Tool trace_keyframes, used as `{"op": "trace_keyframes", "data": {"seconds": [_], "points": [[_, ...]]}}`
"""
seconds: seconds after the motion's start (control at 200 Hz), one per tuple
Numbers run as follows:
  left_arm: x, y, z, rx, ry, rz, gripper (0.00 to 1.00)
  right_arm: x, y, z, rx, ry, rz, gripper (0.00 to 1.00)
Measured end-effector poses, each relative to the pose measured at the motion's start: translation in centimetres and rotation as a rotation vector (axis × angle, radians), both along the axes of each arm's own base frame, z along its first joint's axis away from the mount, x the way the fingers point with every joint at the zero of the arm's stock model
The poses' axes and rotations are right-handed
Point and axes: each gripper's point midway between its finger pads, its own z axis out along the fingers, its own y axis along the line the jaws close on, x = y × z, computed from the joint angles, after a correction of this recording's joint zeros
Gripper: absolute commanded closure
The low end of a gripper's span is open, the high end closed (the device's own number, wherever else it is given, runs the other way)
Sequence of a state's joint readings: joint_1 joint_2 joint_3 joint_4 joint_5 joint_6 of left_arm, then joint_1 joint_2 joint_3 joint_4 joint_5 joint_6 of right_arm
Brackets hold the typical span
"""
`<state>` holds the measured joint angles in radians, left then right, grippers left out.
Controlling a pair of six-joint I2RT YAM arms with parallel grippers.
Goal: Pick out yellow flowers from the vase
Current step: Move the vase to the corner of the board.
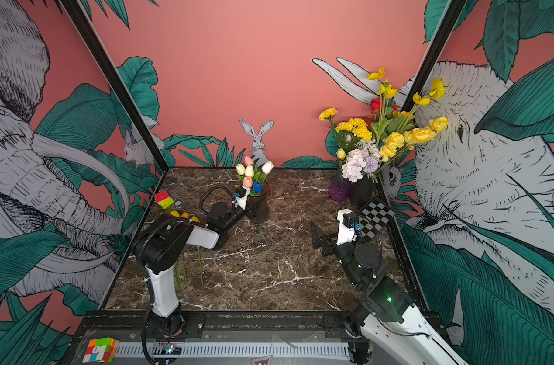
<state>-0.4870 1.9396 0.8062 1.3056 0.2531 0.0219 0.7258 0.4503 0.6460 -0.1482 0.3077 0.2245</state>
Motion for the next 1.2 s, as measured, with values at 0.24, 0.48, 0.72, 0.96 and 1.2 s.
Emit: {"op": "trace_keyframes", "data": {"seconds": [0.24,0.48,0.72,0.96,1.2], "points": [[5.7,6.2,0.2,-0.019,0.007,0.144,0.46,0.0,-0.1,-0.1,-0.003,0.003,-0.003,0.09],[11.5,13.4,0.3,-0.025,0.012,0.281,0.45,-0.1,-0.4,0.4,-0.005,0.004,-0.016,0.09],[15.9,21.9,0.5,-0.011,0.027,0.435,0.45,0.0,-0.7,-0.1,-0.022,0.021,-0.032,0.09],[18.3,29.1,0.7,0.01,0.031,0.559,0.45,0.5,-0.4,-0.9,-0.051,0.045,-0.041,0.09],[20.2,33.2,0.8,0.009,0.025,0.62,0.4,1.2,0.2,-1.4,-0.082,0.069,-0.043,0.09]]}}
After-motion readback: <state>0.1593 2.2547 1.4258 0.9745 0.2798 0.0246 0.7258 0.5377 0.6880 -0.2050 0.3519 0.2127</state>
